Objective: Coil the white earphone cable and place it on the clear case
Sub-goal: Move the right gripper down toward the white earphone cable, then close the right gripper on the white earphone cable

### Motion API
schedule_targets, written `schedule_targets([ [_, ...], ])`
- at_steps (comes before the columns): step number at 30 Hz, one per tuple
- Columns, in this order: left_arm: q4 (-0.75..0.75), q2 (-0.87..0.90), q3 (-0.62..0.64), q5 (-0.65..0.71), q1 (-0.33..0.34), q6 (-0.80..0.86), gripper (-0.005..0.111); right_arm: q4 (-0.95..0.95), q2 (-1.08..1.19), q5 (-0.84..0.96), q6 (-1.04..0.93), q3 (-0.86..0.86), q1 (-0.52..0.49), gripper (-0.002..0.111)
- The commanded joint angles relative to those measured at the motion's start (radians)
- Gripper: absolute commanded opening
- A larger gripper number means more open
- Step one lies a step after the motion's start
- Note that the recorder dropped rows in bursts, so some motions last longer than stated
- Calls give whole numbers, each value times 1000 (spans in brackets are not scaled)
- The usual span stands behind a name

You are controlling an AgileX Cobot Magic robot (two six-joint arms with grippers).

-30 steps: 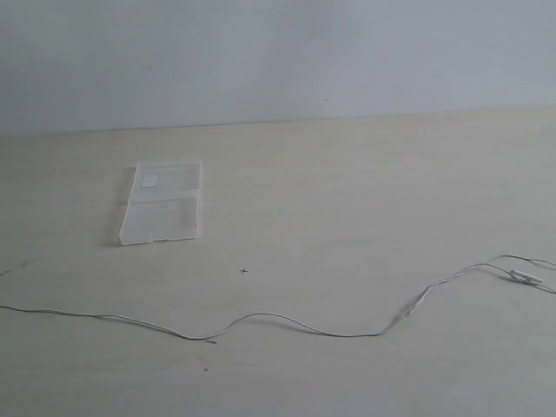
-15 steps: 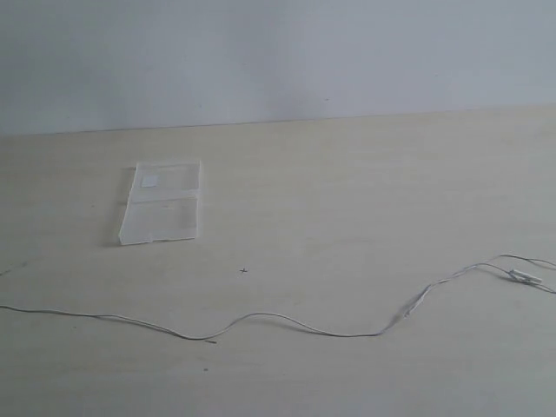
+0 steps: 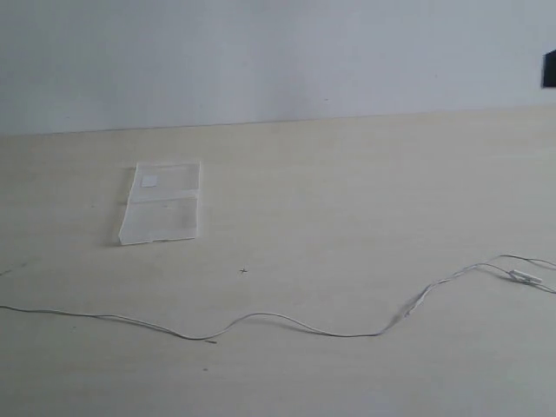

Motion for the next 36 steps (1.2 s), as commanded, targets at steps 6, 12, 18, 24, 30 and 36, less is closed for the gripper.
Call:
schedule_targets([
  [6, 2, -7, 3, -5, 3, 2, 0, 26, 555, 700, -666, -538, 314, 0],
  [12, 2, -7, 3, -5, 3, 2, 0, -161, 780, 792, -522, -704, 489, 0],
  [18, 2, -7, 3, -5, 3, 2, 0, -279, 943, 795, -469, -772, 628, 11],
  [24, 2, -7, 3, -5, 3, 2, 0, -388, 1032, 708, -331, -775, 710, 37],
  [30, 2, -7, 3, -5, 3, 2, 0, -342, 1070, 679, -308, -775, 723, 46],
  [36, 2, -7, 3, -5, 3, 2, 0, -301, 1115, 676, -339, -775, 723, 46],
])
